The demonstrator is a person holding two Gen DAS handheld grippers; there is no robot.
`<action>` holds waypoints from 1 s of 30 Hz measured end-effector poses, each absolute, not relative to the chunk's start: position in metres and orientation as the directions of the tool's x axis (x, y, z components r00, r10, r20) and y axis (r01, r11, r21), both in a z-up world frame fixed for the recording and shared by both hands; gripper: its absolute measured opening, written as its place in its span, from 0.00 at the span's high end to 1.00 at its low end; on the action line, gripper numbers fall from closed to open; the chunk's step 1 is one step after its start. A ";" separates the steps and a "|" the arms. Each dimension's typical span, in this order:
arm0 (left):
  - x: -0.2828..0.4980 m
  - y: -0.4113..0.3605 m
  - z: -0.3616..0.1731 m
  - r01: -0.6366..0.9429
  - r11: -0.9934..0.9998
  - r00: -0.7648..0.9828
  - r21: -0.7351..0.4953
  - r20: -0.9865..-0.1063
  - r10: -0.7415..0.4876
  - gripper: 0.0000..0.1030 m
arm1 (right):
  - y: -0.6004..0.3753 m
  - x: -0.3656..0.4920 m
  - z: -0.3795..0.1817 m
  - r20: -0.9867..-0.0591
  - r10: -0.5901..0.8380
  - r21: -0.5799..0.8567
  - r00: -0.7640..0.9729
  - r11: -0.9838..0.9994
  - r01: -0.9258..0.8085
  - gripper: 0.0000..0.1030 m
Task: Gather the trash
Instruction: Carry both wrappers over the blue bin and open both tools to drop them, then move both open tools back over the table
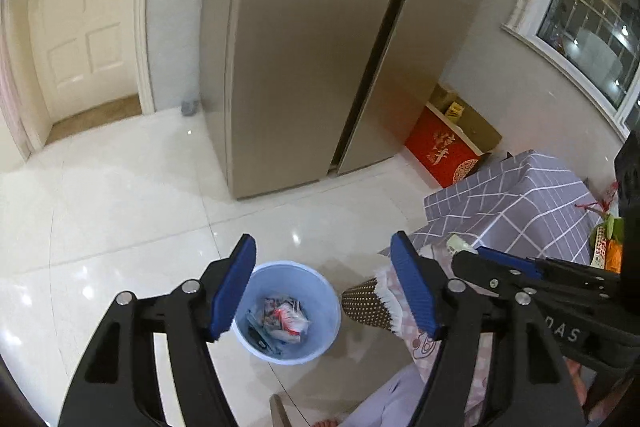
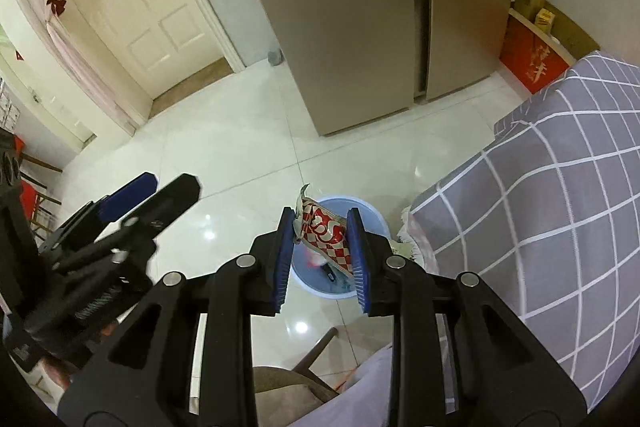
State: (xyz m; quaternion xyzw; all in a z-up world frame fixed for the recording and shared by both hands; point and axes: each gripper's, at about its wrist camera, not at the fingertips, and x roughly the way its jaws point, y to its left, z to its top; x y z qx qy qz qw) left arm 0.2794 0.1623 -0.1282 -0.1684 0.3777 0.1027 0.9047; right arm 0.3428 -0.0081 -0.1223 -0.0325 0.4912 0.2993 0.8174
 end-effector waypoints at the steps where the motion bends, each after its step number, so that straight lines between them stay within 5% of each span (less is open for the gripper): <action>1: 0.277 0.166 -0.130 -0.329 0.919 0.683 -0.216 -0.727 0.074 0.33 | -0.006 0.342 -0.125 -0.827 0.454 0.239 0.333 0.819 -0.522 0.74; 6: 0.258 0.182 -0.138 -0.372 0.912 0.648 -0.173 -0.751 0.122 0.33 | 0.013 0.340 -0.135 -0.842 0.434 0.212 0.321 0.812 -0.544 0.72; 7: 0.255 0.185 -0.139 -0.378 0.910 0.644 -0.168 -0.754 0.128 0.33 | 0.017 0.339 -0.134 -0.837 0.443 0.217 0.320 0.807 -0.550 0.55; 8: 0.250 0.189 -0.141 -0.390 0.907 0.635 -0.157 -0.760 0.141 0.33 | 0.020 0.340 -0.132 -0.834 0.449 0.222 0.319 0.804 -0.552 0.21; 9: 0.245 0.191 -0.141 -0.400 0.905 0.628 -0.149 -0.763 0.152 0.33 | 0.019 0.341 -0.130 -0.828 0.449 0.217 0.336 0.809 -0.546 0.17; 30: 0.225 0.155 -0.122 -0.371 0.925 0.638 -0.084 -0.747 0.189 0.33 | -0.013 0.301 -0.112 -0.781 0.486 0.200 0.392 0.789 -0.581 0.17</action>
